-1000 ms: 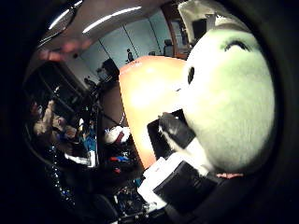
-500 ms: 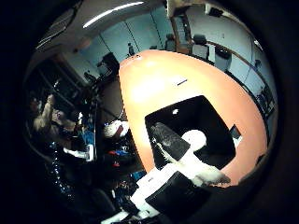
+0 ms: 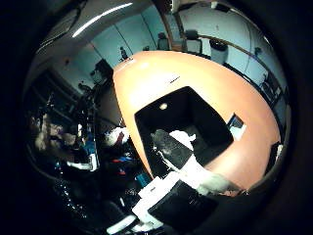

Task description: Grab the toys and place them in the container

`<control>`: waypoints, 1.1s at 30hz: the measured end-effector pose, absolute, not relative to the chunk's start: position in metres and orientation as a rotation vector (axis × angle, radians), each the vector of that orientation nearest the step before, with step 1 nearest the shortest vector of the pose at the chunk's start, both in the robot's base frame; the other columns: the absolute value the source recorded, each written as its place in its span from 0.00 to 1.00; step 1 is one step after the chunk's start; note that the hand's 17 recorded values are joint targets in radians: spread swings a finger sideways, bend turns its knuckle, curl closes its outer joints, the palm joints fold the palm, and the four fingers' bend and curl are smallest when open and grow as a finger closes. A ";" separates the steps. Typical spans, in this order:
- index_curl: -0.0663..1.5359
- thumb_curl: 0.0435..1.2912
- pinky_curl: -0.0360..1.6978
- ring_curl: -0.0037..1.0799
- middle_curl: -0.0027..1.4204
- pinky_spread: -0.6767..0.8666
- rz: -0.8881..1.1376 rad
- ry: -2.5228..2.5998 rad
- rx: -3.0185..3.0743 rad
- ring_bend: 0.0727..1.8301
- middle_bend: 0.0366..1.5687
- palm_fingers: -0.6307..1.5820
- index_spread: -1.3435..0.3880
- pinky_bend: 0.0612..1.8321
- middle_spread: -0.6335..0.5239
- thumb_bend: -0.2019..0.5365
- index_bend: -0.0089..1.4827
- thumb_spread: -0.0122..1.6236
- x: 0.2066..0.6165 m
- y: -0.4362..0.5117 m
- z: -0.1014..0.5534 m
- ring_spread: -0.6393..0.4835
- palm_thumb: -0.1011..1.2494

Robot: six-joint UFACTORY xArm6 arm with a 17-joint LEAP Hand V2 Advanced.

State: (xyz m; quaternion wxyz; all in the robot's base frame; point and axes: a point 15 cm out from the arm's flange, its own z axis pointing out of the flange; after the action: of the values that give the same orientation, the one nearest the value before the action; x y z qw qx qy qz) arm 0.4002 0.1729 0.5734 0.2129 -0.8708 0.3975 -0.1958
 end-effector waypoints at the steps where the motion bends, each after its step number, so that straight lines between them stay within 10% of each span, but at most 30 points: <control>1: 0.24 0.19 0.25 0.19 0.23 0.80 -0.554 1.121 -2.417 0.22 0.11 0.43 0.50 0.25 0.50 0.24 0.12 0.67 0.403 0.162 0.572 0.72 0.42; 16: 0.22 0.17 0.20 0.17 0.24 0.78 -0.613 1.656 -2.288 0.18 0.12 0.41 0.52 0.23 0.52 0.23 0.12 0.65 0.429 -0.052 0.535 0.74 0.33; 33: 0.20 0.17 0.19 0.20 0.23 0.77 -0.191 2.280 -2.083 0.19 0.11 0.36 0.61 0.28 0.67 0.24 0.11 0.64 0.417 -0.301 0.324 0.77 0.30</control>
State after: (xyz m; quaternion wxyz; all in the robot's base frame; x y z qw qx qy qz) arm 0.4171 -0.3006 0.3244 0.0238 -0.6730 0.7367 -0.0616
